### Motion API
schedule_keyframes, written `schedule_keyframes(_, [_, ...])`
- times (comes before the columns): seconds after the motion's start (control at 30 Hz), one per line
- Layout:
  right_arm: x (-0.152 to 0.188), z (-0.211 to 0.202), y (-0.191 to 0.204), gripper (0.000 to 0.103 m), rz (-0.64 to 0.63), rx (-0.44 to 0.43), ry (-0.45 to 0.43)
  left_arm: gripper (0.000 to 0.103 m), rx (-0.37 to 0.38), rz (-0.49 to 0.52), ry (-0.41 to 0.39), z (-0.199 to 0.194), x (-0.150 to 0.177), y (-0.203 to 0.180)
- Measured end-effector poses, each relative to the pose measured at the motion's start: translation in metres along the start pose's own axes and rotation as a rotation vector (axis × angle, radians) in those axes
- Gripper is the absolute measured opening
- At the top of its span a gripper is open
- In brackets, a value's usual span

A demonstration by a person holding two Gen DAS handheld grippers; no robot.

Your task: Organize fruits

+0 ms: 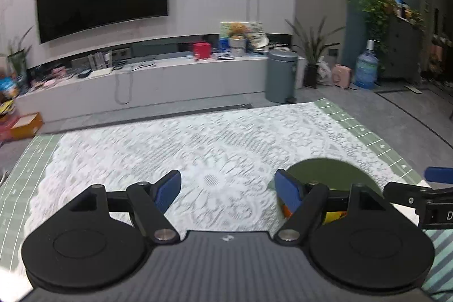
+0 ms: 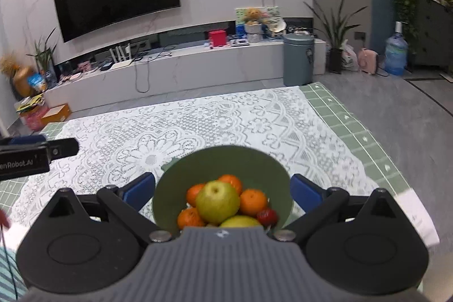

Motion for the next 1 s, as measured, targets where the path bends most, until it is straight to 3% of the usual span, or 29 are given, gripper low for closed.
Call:
schedule_keyframes(0.13, [0.018,-0.005,0.009,0.098,-0.050,0.042,-0.027,0.088,-0.029,-0.014,0.060,-0.008,0.032,0.009])
schedule_keyframes(0.27, [0.036,0.003,0.014,0.098,-0.071,0.041,0.014,0.088,-0.113,-0.024,0.161,-0.008,0.055,0.017])
schedule_keyframes(0.4, [0.054,0.014,0.014,0.098,-0.064,0.049,0.080,0.088,-0.105,-0.052,0.213,-0.004,0.073,0.016])
schedule_keyframes(0.63, [0.068,0.022,0.015,0.098,-0.074,0.057,0.115,0.087,-0.080,-0.020,0.287,0.005,0.095,0.000])
schedule_keyframes(1.0, [0.075,0.023,0.019,0.098,-0.095,0.052,0.145,0.087,-0.076,0.000,0.316,0.005,0.105,-0.005])
Point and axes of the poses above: each gripper's, at about its wrist camera, not at the fingertips, and z roughly the way its jaws point, y to its left, x to its underside, the point moved 9 cm from there along z, roughly the way its jaws point, and after that the axes turned 7 degrees about z, right-handed, at the moved point
